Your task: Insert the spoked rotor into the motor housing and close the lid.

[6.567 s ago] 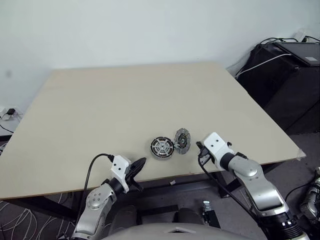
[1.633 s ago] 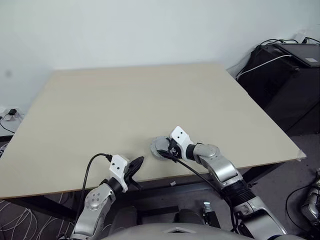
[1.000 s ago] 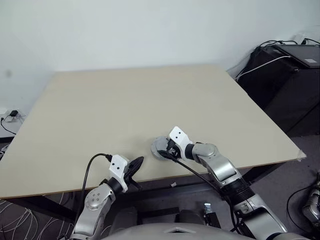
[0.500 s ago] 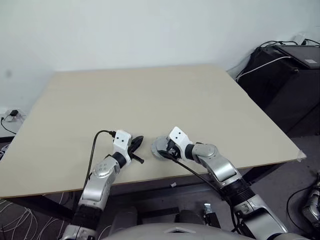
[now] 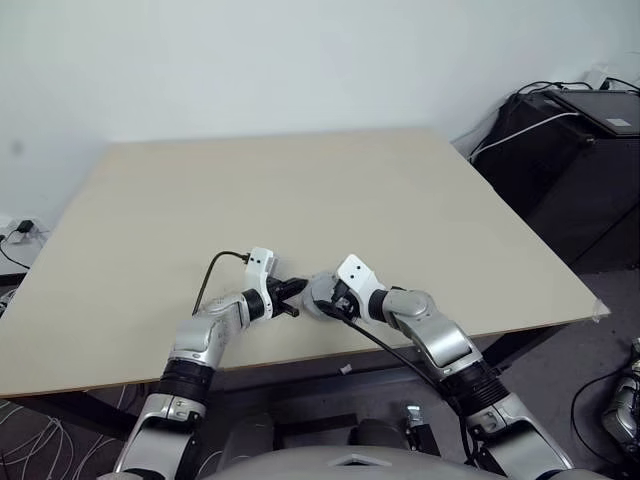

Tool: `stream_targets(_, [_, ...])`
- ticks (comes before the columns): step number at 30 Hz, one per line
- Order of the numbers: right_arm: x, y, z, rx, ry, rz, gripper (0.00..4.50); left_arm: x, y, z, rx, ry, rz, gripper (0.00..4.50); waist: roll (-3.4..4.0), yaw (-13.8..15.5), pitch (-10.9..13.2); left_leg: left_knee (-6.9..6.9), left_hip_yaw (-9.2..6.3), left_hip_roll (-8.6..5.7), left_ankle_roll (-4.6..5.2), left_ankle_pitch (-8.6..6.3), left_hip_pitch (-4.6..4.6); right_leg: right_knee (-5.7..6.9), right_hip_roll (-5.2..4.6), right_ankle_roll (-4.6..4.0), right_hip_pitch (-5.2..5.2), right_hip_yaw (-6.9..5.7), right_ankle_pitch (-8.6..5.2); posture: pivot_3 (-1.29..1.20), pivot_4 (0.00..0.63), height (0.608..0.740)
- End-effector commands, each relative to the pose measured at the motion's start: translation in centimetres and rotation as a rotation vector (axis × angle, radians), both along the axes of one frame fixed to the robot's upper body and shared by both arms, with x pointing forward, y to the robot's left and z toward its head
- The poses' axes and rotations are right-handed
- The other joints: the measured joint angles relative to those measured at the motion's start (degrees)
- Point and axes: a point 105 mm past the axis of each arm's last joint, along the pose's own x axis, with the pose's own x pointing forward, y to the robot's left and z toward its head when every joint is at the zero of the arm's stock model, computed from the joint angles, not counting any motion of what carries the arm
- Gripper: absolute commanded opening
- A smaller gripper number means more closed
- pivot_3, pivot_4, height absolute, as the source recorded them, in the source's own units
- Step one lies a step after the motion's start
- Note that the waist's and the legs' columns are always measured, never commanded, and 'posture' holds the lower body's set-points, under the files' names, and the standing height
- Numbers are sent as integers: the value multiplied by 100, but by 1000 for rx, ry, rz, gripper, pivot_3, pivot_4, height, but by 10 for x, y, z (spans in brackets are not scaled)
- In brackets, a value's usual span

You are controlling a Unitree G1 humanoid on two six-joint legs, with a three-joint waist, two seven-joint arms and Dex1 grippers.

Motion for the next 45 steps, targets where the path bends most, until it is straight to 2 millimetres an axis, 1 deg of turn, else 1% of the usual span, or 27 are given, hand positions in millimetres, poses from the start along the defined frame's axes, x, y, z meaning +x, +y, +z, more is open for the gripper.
stream_targets(1, [-1, -14, -11, -60, 27, -43, 3208, 8, 0, 2, 40, 4, -7, 0, -2, 1, 1, 0, 0, 0, 0, 0, 0, -1, 0, 0, 0, 0, 0, 0, 0, 740])
stream_targets(3, [-1, -14, -11, -59, 25, -44, 3208, 8, 0, -3, 64, 26, -15, 0, -3, 2, 1, 0, 0, -1, 0, 0, -1, -2, 0, 0, 0, 0, 0, 0, 0, 740])
stream_targets(10, [-1, -12, -10, -57, 21, -39, 3208, 2, -9, -10, 57, 82, -53, 0, -5, 4, 0, 0, -2, -1, 0, 0, -1, -4, -4, -6, 2, 0, 3, 0, 0, 740])
stream_targets(17, [-2, -11, -11, -60, 20, -29, 3208, -4, -24, -5, -6, 105, -90, 0, -9, 5, -2, 0, -4, -1, 0, -1, -1, -5, -6, -7, 2, -1, 4, 0, 0, 740])
stream_targets(20, [-2, -10, -11, -63, 19, -26, 3208, -6, -34, 4, -70, 87, -112, 0, -9, 7, -2, 0, -4, -2, 0, -1, -1, -5, -7, -7, 2, -1, 4, 0, 0, 740])
stream_targets(23, [-2, -10, -11, -64, 19, -25, 3208, -8, -40, 10, -100, 66, -130, 0, -10, 9, -2, 0, -4, -3, 0, -1, -3, -6, -9, -10, 2, -1, 5, 0, 0, 740])
stream_targets(29, [-2, -10, -11, -66, 21, -24, 3208, -9, -45, 16, -142, 43, -146, 0, -11, 8, -1, -1, -5, -3, 0, -1, -5, -9, -9, -11, 0, -1, 5, 0, 0, 740])
stream_targets(32, [-2, -10, -11, -66, 21, -25, 3208, -9, -47, 28, -202, -1, -163, 0, -18, 12, 3, -2, -4, -5, 1, -1, -8, -12, -13, -11, 0, -1, 5, 0, 0, 740])
stream_targets(35, [-2, -10, -11, -68, 22, -24, 3208, -3, -46, 37, -230, -44, -133, 0, -32, -10, 14, -2, -4, -4, 1, -2, -8, -10, -13, -11, -4, 0, 6, 0, 0, 740])
stream_targets(39, [-2, -9, -11, -69, 21, -22, 3208, -2, -43, 29, -164, -22, -135, 0, -30, -17, 13, -11, -8, -1, 0, -1, -6, -7, -6, -11, -8, -1, 6, 0, 0, 740])
stream_targets(41, [-1, -9, -11, -69, 20, -21, 3208, 0, -42, 27, -160, -18, -122, 0, -32, -15, 15, -11, -10, -1, 0, -1, -7, -9, -3, -12, -8, -1, 6, 0, 0, 740])
stream_targets(45, [-1, -9, -11, -68, 19, -23, 3208, 7, -33, 15, -79, -4, -56, 0, -41, -13, 20, -6, -9, -5, 0, -1, -6, -9, -7, -10, -5, 1, 6, 0, 0, 740])
